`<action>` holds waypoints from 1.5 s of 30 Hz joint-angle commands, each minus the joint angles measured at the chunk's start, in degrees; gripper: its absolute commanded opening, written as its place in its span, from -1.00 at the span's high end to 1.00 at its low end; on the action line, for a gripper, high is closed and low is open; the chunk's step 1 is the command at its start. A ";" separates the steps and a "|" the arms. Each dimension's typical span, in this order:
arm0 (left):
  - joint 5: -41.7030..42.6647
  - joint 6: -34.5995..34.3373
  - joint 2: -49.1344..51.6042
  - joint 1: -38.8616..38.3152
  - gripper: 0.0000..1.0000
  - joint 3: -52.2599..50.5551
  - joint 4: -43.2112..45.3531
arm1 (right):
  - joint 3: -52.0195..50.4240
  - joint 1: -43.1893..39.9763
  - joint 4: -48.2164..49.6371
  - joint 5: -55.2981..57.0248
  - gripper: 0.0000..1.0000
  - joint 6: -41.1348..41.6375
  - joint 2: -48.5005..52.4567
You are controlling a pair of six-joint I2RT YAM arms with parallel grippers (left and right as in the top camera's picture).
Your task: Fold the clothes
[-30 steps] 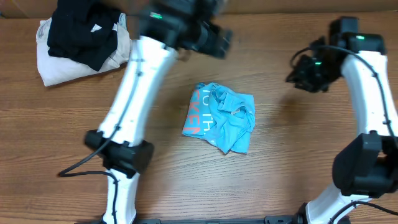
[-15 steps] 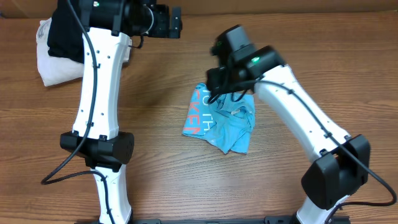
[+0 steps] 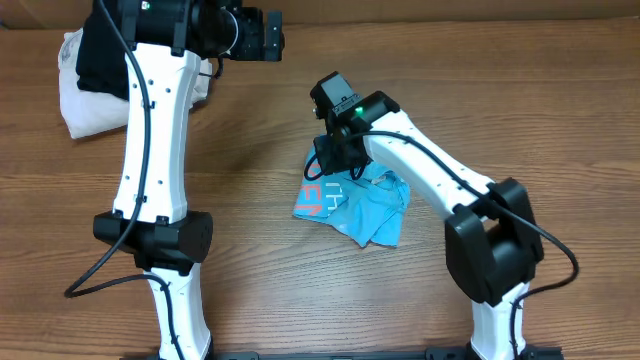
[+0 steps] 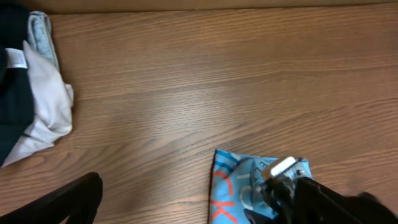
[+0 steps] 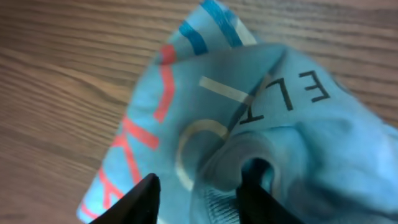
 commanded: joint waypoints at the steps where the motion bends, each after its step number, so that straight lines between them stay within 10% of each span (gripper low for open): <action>1: -1.36 -0.13 -0.33 0.35 -0.99 0.26 -0.59 | 0.02 -0.44 0.17 1.22 0.24 0.61 0.42; 9: -2.19 -0.11 -0.33 0.35 -1.00 0.26 -0.74 | 0.15 -2.54 -2.73 3.65 0.92 1.99 -0.04; 27: -2.21 1.51 -0.31 0.42 -1.00 0.26 -1.44 | 0.07 -18.88 -13.42 1.88 0.92 1.60 -10.38; 30: -2.21 2.93 -0.22 0.39 -1.00 0.26 -1.62 | 0.04 -21.49 -15.65 1.49 0.07 1.51 -10.01; 32: -2.19 3.43 -0.15 0.42 -0.99 0.26 -1.97 | 0.04 -22.36 -16.98 -0.13 -0.11 1.27 -10.01; 45: 5.05 13.38 0.07 -4.04 -1.00 -3.04 -8.63 | 0.11 -25.27 -21.75 -11.47 -0.16 0.31 -10.25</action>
